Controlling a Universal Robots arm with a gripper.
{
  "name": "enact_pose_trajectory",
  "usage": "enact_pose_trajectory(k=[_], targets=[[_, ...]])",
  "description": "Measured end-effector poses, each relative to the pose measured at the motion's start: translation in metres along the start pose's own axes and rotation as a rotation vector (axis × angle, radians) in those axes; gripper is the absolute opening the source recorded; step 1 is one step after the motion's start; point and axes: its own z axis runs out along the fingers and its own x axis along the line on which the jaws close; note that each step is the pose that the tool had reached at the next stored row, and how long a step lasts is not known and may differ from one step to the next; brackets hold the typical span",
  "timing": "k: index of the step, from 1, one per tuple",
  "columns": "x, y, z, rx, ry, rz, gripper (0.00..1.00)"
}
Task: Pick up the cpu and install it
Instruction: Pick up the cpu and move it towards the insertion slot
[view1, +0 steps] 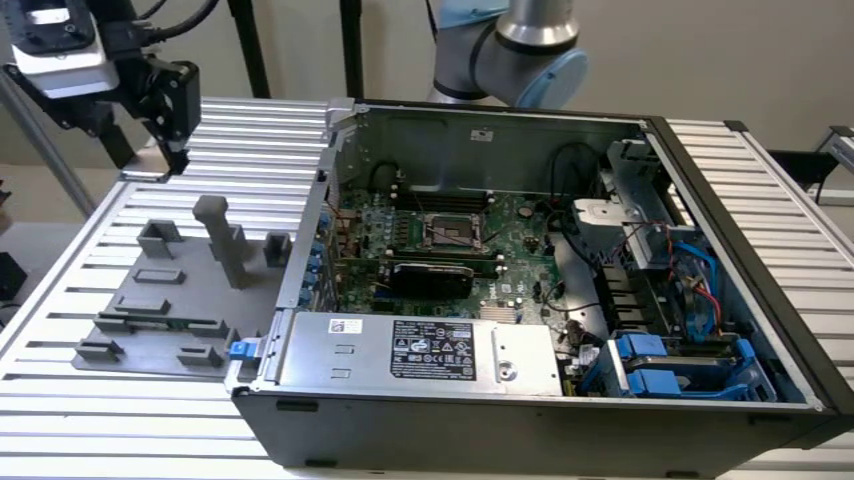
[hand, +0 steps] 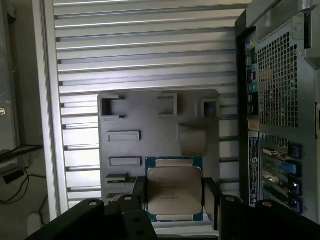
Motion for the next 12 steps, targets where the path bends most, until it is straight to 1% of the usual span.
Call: enact_pose_trajectory(k=[12], targets=[[-0.055,0.0053,-0.0535,0.0004,0.0052,0.000,0.55]])
